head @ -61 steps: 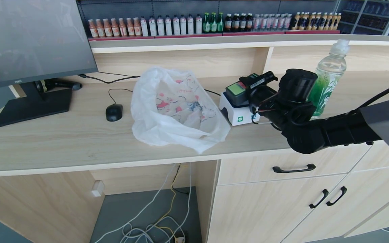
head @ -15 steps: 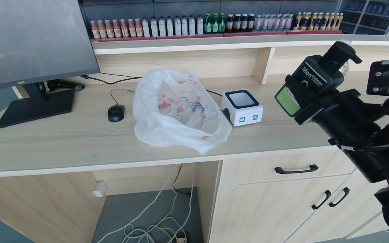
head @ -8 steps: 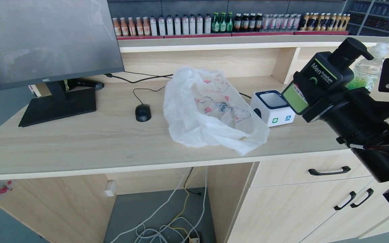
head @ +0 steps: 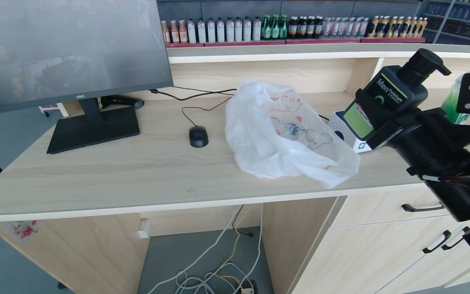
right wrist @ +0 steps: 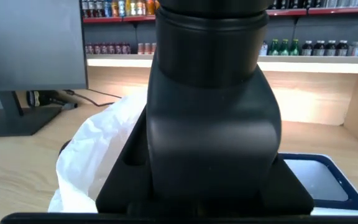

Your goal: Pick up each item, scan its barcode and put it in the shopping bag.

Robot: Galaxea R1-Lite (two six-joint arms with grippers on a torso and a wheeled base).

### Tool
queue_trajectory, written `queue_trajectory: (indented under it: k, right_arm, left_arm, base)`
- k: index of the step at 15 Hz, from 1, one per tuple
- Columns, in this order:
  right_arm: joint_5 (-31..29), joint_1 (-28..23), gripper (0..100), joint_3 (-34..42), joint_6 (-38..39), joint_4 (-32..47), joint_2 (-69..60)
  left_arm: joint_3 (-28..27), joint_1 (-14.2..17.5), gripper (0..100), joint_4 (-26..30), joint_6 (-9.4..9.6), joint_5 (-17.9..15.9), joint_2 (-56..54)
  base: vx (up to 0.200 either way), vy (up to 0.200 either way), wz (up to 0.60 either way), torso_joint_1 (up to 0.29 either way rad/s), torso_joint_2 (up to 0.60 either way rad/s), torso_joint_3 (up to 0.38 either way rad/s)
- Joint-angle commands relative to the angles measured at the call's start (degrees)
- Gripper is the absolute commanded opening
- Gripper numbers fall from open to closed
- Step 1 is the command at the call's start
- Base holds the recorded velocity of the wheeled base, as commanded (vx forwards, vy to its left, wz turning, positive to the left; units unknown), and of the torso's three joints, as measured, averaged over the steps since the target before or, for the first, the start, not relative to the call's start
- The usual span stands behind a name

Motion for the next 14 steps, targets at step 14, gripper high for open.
queue_trajectory:
  k: [14]
  right_arm:
    - [-1.73,2.31,0,-28.2,6.42,30.73,7.31]
  left_arm:
    - [0.0,0.0,100,0.0,0.01,0.0,0.0]
  base:
    - [0.0,0.0,0.0,0.0,0.0,0.0]
